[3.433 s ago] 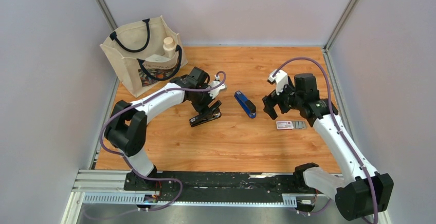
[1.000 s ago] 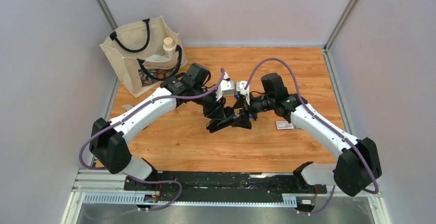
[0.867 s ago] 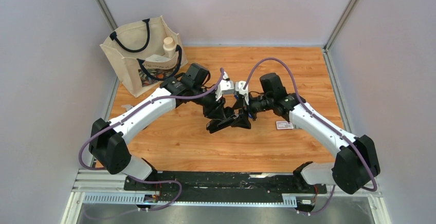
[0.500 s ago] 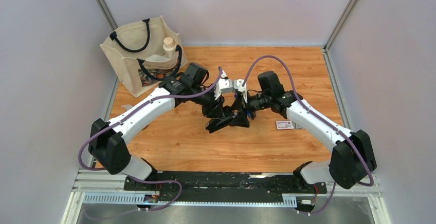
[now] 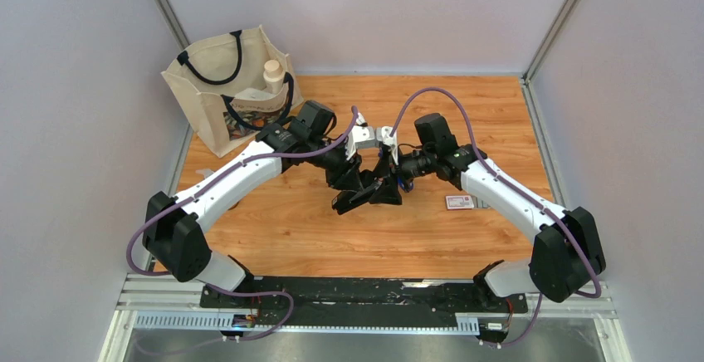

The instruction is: Load the staples into the stapler

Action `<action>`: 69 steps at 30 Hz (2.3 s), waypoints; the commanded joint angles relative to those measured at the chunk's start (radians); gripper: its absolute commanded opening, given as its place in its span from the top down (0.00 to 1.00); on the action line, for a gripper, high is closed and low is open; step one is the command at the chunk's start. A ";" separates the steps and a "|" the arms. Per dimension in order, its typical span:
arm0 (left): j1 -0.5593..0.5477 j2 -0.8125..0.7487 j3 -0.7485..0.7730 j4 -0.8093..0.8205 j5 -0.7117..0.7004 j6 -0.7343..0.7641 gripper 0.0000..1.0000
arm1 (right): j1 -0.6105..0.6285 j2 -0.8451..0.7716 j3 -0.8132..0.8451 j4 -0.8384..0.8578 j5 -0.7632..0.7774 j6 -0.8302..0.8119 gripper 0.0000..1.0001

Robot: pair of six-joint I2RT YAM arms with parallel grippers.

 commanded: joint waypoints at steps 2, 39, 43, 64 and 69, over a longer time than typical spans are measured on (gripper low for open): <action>-0.027 -0.034 0.000 0.035 0.076 0.017 1.00 | 0.008 0.019 0.063 0.050 0.002 0.063 0.27; 0.077 -0.059 -0.051 0.223 0.120 -0.181 1.00 | -0.053 0.031 -0.015 0.027 -0.099 -0.014 1.00; 0.160 -0.088 -0.081 0.333 0.135 -0.280 1.00 | -0.093 0.031 -0.015 0.033 -0.123 0.012 1.00; 0.534 -0.261 -0.442 1.224 0.093 -0.917 1.00 | -0.176 0.021 -0.047 0.242 -0.120 0.309 1.00; 0.600 -0.270 -0.502 1.380 0.045 -1.029 1.00 | -0.191 0.004 -0.061 0.302 -0.113 0.359 1.00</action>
